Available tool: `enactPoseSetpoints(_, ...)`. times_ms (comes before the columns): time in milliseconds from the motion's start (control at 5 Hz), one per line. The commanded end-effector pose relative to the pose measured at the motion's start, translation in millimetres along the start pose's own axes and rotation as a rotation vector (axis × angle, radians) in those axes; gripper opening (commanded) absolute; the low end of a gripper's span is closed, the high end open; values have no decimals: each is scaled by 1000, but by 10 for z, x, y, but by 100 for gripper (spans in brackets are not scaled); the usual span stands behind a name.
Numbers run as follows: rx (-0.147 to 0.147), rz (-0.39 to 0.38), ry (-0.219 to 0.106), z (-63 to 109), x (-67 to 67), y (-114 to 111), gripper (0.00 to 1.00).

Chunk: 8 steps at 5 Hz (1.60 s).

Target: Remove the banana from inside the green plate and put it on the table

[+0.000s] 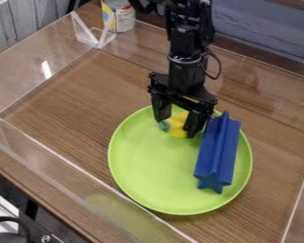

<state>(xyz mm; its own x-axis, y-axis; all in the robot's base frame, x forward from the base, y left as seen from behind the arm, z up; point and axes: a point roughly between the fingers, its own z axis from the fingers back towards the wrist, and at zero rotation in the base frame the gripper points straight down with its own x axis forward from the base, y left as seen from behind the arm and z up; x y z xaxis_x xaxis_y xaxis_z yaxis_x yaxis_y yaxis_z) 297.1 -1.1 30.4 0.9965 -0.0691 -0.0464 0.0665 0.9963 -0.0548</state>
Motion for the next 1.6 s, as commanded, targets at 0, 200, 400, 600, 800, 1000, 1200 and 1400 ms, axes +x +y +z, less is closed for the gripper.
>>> enactPoseSetpoints(0,4,13,-59,137,109,48,100)
enactPoseSetpoints(200,2,16,-62,137,119,55,100)
enactPoseSetpoints(400,0,19,-67,139,123,59,100)
enactPoseSetpoints(600,-1,22,-70,142,128,64,100)
enactPoseSetpoints(800,-3,23,-76,157,129,64,100)
enactPoseSetpoints(1000,-5,25,-82,178,129,65,100)
enactPoseSetpoints(1200,-6,26,-90,205,127,63,100)
enactPoseSetpoints(1400,-6,26,-95,218,130,62,100)
